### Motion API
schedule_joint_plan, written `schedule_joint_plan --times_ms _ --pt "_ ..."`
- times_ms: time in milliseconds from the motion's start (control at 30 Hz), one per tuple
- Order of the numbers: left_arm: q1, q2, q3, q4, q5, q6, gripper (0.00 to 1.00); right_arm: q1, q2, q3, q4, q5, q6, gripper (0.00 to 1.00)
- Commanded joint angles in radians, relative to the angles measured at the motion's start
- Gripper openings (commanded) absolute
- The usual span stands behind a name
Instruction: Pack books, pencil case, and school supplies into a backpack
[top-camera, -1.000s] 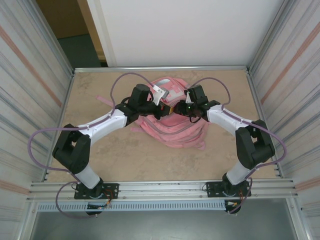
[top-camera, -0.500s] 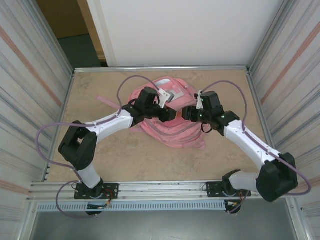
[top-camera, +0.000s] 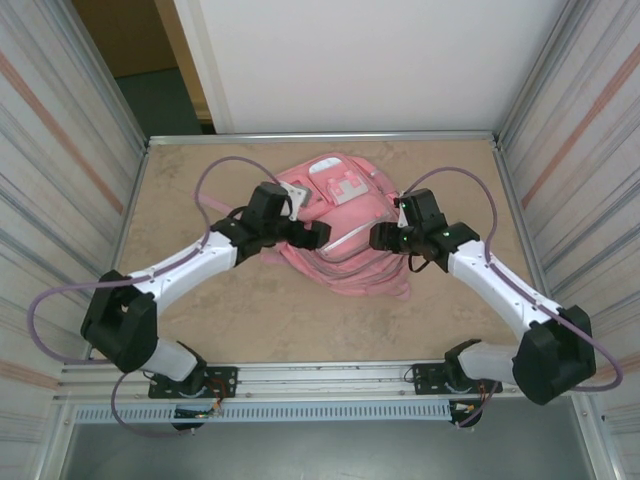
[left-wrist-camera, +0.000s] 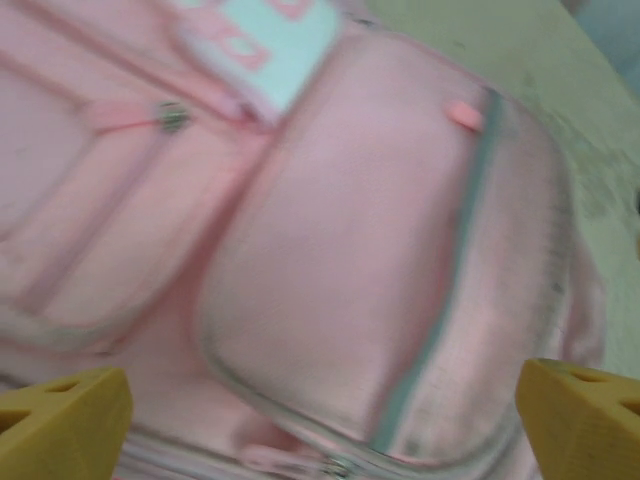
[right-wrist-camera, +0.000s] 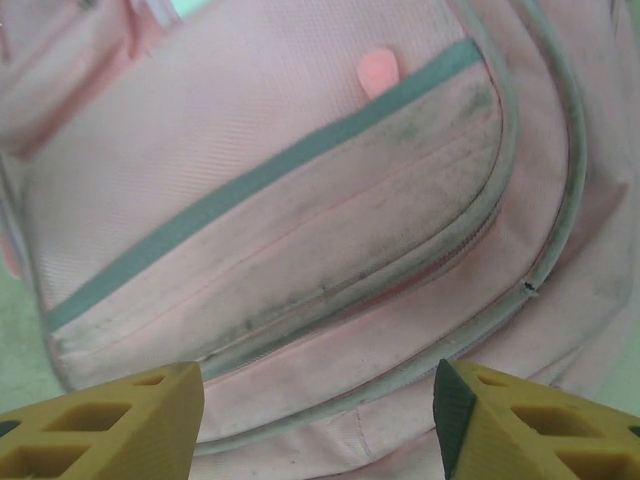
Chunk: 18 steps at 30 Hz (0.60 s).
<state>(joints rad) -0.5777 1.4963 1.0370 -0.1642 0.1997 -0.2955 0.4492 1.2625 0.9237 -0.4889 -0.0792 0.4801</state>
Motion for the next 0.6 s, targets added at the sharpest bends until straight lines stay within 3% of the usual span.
schedule_joint_plan --times_ms 0,133,267,400,567 --pt "0.097 0.116 0.040 -0.056 0.173 -0.142 0.99 -0.009 0.056 0.041 -0.022 -0.021 0.024 0.61" --pt "0.015 0.126 0.073 -0.051 0.031 -0.051 0.99 -0.033 0.134 0.042 0.015 -0.055 0.066 0.54" --pt "0.005 0.194 0.138 -0.083 0.108 -0.051 0.99 -0.039 0.185 0.026 0.060 -0.081 0.096 0.49" --pt "0.015 0.267 0.172 -0.088 0.118 -0.059 0.83 -0.043 0.206 0.027 0.073 -0.079 0.092 0.44" --pt "0.046 0.322 0.183 -0.040 0.215 -0.131 0.59 -0.063 0.225 0.032 0.094 -0.080 0.102 0.41"
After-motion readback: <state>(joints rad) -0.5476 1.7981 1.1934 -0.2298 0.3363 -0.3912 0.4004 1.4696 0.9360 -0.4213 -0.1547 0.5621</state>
